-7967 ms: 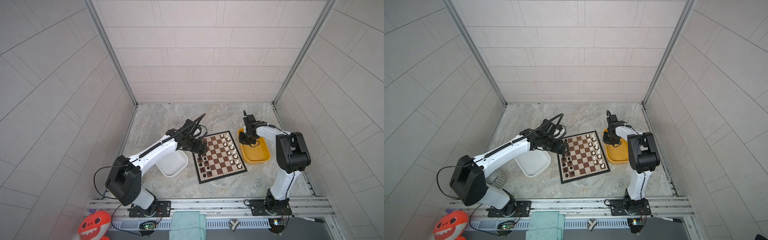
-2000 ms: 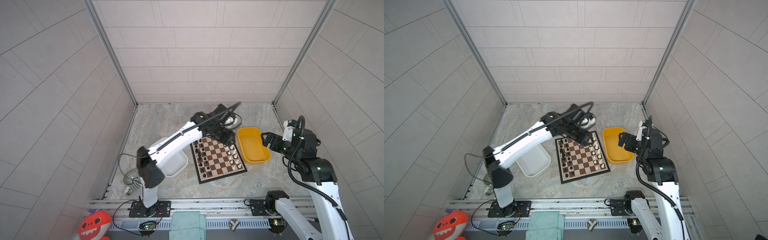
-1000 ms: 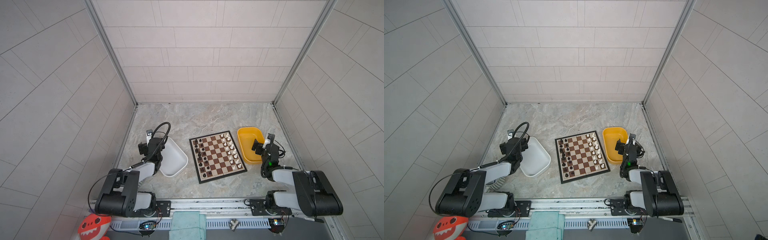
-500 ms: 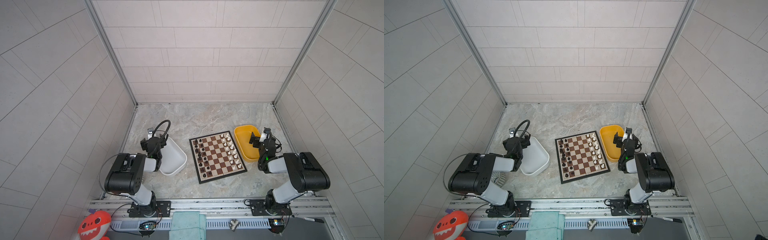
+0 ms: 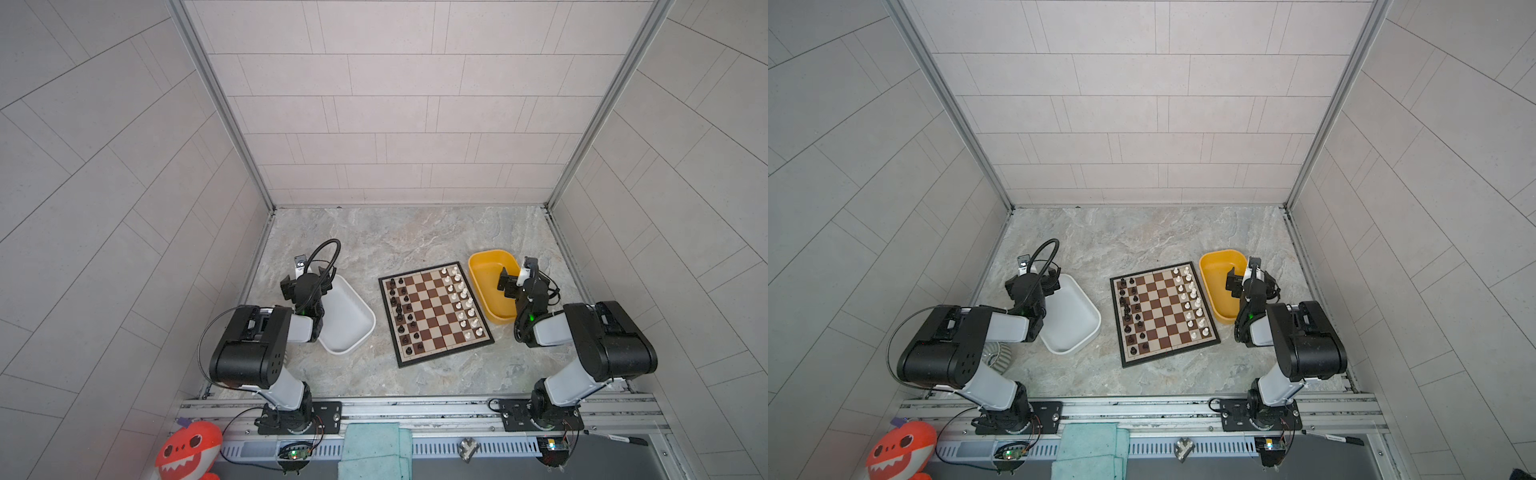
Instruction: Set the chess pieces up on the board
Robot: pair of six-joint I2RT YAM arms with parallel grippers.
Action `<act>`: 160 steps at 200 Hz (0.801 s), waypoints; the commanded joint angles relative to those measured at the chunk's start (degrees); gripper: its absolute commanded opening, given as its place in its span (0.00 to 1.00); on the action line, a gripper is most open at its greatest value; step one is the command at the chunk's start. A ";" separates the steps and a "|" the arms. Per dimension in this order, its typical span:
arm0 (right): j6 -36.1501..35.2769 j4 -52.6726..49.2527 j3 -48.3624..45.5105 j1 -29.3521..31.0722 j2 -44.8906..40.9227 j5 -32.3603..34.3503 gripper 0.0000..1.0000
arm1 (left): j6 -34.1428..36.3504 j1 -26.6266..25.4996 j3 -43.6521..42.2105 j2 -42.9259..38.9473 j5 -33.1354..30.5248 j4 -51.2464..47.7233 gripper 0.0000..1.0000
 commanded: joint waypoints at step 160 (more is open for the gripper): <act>-1.85 4.45 -2.72 0.79 0.49 2.38 0.99 | 1.47 -1.52 0.80 0.52 -3.40 0.41 1.00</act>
